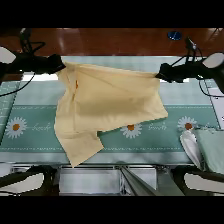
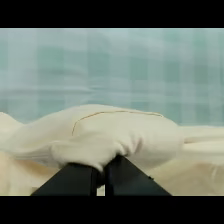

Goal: Fold the shirts.

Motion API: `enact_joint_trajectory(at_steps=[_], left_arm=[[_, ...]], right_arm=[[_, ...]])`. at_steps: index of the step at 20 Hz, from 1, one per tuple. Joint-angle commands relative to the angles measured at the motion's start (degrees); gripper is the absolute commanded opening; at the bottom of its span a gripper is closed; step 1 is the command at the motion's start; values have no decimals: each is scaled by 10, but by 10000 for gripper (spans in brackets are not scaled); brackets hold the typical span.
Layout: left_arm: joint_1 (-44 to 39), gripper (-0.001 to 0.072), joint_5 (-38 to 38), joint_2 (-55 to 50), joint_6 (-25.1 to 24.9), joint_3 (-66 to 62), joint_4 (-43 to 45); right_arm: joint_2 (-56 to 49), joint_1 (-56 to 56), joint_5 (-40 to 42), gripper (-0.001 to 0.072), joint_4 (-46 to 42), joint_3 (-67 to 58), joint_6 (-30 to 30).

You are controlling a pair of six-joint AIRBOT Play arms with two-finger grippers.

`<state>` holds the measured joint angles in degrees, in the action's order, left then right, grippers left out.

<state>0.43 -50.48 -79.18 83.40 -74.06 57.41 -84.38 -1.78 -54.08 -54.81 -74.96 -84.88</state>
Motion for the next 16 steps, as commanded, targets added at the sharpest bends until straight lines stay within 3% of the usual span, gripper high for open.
enact_joint_trajectory(at_steps=[1,2,5,8,10,12,16], left_arm=[[6,381,-6,-52,-2,-9,-32],[13,511,-19,-52,-2,-9,-22],[64,511,-148,-47,-2,-35,85],[146,510,-282,-28,-4,-13,121],[194,509,-294,19,-20,69,88],[228,509,-271,90,-64,178,65],[313,509,-219,200,-61,396,27]], right_arm=[[-114,-19,-9,417,69,-104,-11],[-120,-35,-42,418,67,-127,-10],[-94,-111,-156,417,44,-155,-5],[-15,-186,-256,417,-80,-114,20],[61,-231,-256,417,-136,-4,17],[146,-276,-214,417,-116,144,17],[290,-331,-155,417,44,383,75]])
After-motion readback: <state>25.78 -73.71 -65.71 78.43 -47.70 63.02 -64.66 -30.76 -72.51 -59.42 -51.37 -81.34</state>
